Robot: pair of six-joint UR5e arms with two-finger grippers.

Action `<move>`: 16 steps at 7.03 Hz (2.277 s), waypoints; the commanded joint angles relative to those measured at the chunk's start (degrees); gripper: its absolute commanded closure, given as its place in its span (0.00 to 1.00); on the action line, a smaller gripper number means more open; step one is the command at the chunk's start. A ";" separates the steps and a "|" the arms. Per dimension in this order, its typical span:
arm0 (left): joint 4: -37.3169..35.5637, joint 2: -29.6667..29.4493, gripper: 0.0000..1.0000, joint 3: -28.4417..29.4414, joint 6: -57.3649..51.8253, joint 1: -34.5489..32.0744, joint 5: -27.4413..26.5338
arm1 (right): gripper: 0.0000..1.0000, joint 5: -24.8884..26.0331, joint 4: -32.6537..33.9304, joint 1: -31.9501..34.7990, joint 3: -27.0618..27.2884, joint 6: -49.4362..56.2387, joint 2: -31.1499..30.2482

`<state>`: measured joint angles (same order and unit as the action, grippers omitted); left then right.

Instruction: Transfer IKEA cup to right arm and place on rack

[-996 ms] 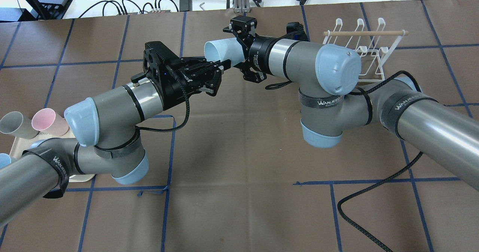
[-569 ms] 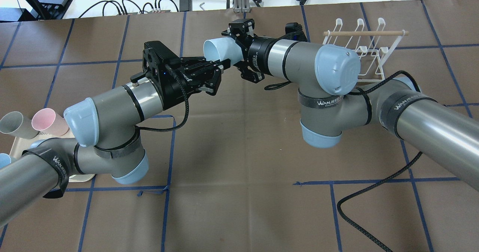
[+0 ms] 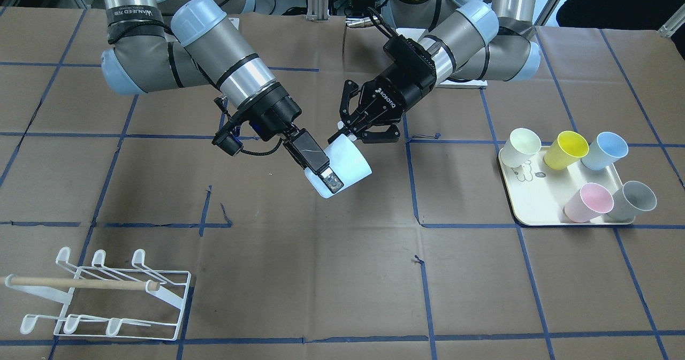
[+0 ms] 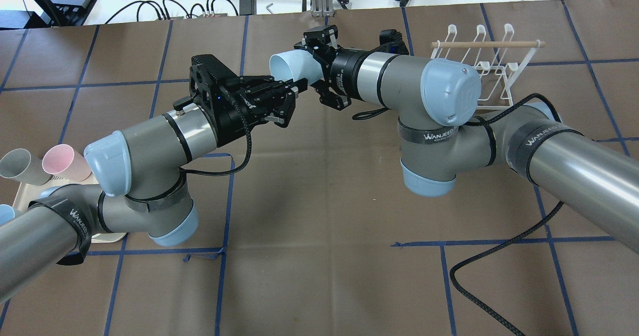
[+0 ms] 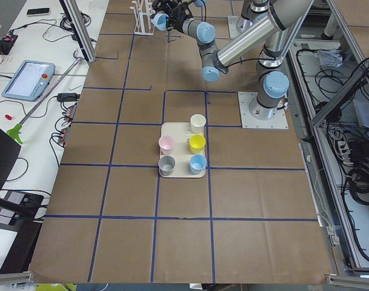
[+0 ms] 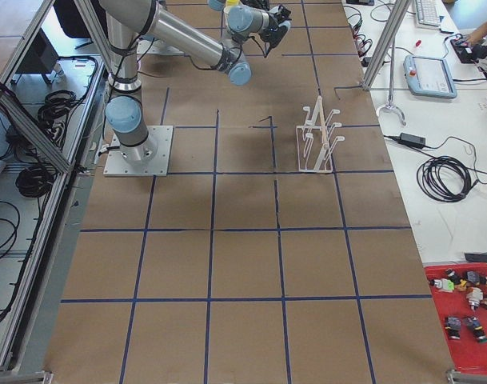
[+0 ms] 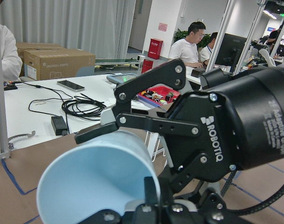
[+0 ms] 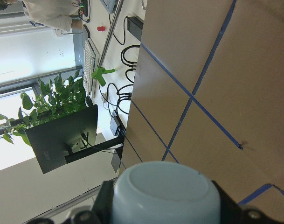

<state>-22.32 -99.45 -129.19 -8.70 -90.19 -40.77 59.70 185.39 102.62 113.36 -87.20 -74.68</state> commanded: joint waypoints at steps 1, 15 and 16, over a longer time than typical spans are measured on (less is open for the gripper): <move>-0.09 0.14 0.12 0.17 2.96 0.27 0.07 | 0.57 -0.11 -0.02 -0.05 0.02 0.01 0.06; 92.81 6.73 0.01 33.85 6.32 3.88 -47.72 | 0.86 21.60 5.94 -14.27 -3.66 53.81 0.41; 106.91 7.51 0.01 38.53 6.58 3.88 -47.82 | 0.86 21.60 7.69 -16.03 -4.80 59.89 0.93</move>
<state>65.48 -92.37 -97.90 -2.30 -85.78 -86.60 80.54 191.38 88.86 109.68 -35.95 -74.21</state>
